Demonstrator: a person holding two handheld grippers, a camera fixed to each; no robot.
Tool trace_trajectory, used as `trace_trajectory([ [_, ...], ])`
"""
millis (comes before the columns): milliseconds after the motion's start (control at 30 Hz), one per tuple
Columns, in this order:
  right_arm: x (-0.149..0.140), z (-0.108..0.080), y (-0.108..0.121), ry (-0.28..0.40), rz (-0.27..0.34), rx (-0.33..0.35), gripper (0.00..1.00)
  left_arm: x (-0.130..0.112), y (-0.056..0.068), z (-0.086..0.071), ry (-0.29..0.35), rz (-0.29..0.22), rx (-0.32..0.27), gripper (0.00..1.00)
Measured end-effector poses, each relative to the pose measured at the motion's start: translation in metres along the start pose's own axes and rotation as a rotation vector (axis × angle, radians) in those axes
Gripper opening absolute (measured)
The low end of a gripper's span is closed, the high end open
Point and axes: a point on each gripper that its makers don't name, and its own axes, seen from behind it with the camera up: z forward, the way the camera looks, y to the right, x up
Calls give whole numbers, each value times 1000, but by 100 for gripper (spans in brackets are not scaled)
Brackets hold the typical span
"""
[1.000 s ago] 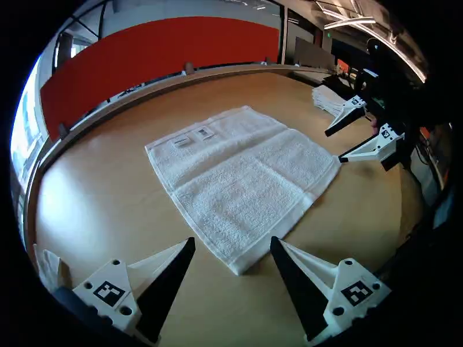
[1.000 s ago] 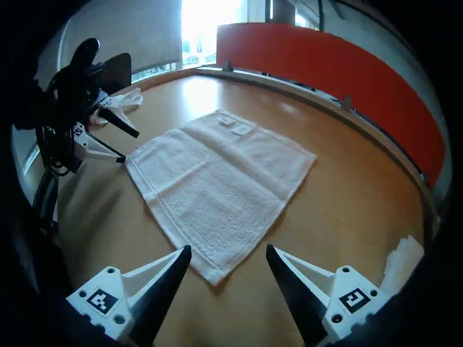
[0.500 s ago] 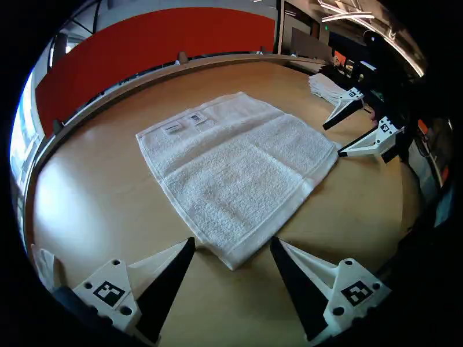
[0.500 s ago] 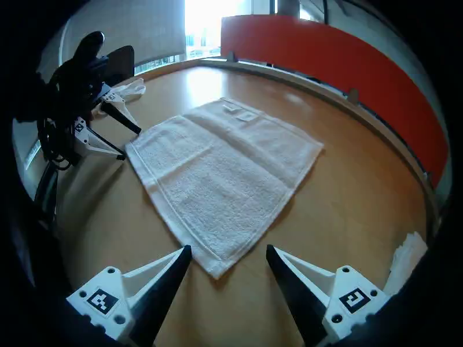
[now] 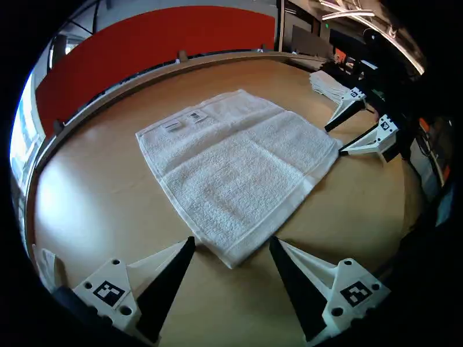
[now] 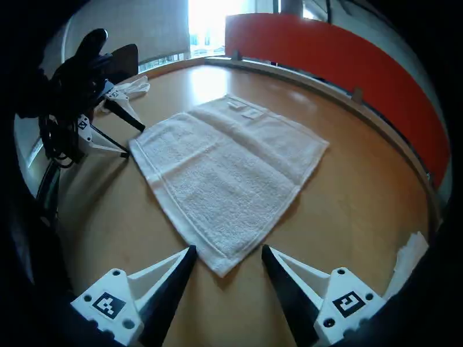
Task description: Fold towel
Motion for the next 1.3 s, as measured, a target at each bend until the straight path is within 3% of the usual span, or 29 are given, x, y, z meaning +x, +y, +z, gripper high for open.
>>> trace_trajectory([
  [367,0,2,0,-2,6,6,57,-1,-1,-1,-17,-22,19,74],
  [600,0,1,0,-1,20,7,49,0,-1,-1,-30,-33,29,53],
  [733,1,1,0,1,25,6,34,1,-2,-2,-37,-45,39,47],
  [867,3,1,-1,3,32,10,28,1,-3,-1,-44,-66,54,27],
  [1067,4,0,-12,-2,39,51,20,1,-3,-2,-50,-92,67,10],
  [1300,6,-3,-13,8,38,42,17,1,0,-6,-57,-148,55,10],
])
